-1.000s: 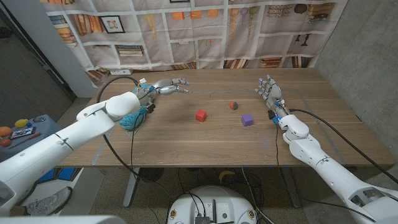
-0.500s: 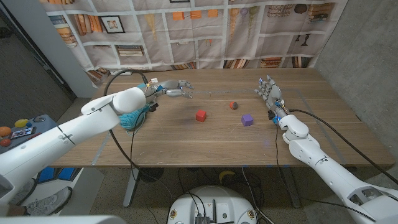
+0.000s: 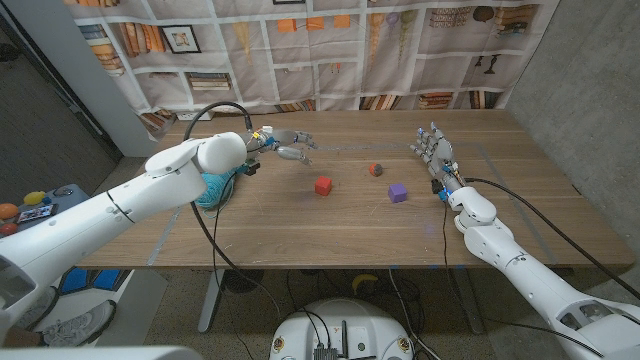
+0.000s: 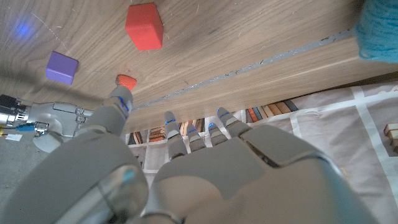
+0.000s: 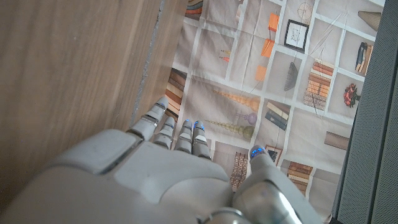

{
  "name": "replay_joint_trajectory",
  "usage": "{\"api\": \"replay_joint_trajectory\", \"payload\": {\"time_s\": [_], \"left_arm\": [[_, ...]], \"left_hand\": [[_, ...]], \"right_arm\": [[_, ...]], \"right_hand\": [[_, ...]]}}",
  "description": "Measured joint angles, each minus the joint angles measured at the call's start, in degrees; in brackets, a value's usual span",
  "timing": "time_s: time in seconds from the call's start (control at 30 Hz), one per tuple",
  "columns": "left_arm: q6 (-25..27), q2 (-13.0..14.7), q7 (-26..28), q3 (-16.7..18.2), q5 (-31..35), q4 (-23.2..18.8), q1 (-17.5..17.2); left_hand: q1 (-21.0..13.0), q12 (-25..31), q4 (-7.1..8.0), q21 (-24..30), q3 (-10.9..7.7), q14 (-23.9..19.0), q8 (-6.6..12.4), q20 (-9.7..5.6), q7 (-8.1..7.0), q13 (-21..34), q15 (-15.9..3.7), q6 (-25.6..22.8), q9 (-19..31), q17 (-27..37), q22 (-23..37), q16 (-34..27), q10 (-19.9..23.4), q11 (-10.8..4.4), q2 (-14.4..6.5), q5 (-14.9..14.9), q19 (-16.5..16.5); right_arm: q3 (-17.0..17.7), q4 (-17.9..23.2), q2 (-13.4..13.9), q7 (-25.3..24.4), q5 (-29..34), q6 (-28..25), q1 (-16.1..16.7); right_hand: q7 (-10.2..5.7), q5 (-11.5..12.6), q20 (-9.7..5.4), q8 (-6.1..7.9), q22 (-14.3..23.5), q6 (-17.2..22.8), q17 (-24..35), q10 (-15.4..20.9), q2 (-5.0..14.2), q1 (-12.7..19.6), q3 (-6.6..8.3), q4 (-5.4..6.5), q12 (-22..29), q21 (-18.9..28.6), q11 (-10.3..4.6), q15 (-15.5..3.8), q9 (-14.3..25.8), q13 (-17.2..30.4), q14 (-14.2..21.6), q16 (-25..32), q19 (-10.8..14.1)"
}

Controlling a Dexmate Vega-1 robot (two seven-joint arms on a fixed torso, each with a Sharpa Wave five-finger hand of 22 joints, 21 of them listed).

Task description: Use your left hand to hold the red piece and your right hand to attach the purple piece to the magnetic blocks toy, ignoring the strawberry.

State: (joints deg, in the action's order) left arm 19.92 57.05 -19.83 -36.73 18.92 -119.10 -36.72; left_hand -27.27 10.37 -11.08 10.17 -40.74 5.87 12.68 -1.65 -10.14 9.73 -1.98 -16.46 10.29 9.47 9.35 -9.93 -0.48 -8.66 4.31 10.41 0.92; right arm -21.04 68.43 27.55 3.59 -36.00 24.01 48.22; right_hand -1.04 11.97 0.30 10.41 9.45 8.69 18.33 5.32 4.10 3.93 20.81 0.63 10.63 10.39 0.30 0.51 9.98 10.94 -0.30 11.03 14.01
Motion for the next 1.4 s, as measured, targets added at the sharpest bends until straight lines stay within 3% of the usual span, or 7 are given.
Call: {"api": "replay_joint_trajectory", "payload": {"time_s": [0.8,1.4], "left_arm": [[0.83,-5.82,-12.14,-7.38,20.81,1.66,6.25],[-4.13,-9.80,-18.07,-9.55,28.35,5.26,8.43]], "left_hand": [[-4.51,-0.21,0.00,-0.22,-0.47,2.12,-0.49,-0.16,0.62,0.00,-0.07,1.64,-0.01,0.00,0.00,0.10,-2.85,0.56,1.48,0.00,-1.38],[-7.24,-0.21,0.32,-0.44,-0.14,3.94,-1.41,0.24,1.34,0.29,1.38,4.85,-0.02,0.29,0.14,0.19,-6.52,1.19,3.61,-0.27,-5.75]], "right_arm": [[0.00,-2.89,-0.61,1.44,-0.56,0.17,-1.45],[0.20,-3.59,-0.69,1.01,-0.64,0.33,-1.63]], "right_hand": [[0.00,0.00,0.00,0.00,0.00,0.00,-0.27,0.00,0.52,-0.52,0.16,0.17,0.00,0.00,0.00,0.00,0.00,0.00,0.00,0.04,0.00],[0.00,0.00,0.00,0.00,0.00,0.00,-0.64,0.00,0.52,-0.52,0.16,0.16,0.00,0.00,0.00,0.00,0.00,0.00,0.00,0.23,0.00]]}}
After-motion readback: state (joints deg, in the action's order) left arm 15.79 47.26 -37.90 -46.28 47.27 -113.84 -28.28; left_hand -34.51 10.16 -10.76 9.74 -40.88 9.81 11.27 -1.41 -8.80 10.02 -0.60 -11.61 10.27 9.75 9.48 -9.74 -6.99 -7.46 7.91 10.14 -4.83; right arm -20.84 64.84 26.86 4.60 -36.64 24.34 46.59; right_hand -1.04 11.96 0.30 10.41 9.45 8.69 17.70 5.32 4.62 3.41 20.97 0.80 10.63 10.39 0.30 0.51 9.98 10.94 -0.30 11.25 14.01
